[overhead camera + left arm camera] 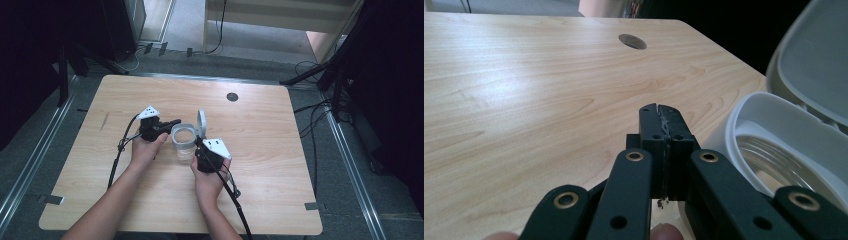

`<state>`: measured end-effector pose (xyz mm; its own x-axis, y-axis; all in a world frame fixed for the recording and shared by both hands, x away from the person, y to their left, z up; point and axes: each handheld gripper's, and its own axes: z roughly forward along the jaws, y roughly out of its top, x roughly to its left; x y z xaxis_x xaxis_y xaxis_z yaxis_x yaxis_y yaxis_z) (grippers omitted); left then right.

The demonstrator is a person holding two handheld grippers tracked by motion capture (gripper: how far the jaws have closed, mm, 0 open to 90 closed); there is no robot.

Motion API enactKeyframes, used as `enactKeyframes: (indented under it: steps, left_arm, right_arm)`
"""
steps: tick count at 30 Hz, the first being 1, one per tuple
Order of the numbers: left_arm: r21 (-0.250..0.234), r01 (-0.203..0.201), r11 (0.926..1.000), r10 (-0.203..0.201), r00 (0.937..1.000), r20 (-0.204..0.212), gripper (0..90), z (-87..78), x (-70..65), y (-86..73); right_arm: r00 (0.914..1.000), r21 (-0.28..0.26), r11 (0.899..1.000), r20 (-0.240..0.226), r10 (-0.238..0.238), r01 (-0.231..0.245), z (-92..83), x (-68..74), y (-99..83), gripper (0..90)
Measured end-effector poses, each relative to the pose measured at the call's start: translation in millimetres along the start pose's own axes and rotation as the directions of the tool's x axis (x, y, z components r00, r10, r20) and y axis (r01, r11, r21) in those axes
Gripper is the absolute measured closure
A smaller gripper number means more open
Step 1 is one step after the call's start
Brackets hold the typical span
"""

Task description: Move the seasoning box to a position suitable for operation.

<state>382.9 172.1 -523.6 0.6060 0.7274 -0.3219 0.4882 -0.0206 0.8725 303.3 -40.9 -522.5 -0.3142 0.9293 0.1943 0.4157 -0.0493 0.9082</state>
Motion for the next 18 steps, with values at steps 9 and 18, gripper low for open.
enactKeyframes:
  steps: [9, 18]
  left_arm:
    - [0.015, -0.02, 0.9997, 0.02, 0.9995, -0.022, 90.0, -16.5, -19.3, -13.6]
    - [0.011, -0.051, 0.9986, 0.052, 0.996, -0.074, 84.9, -43.3, -53.1, -30.7]
  right_arm:
    - [0.998, 0.005, 1.0, -0.061, -0.016, 0.016, 2.8, -12.1, 6.5, 90.0]
    - [0.9954, 0.015, 0.997, -0.058, -0.076, 0.077, -16.2, -21.5, 7.0, 90.0]
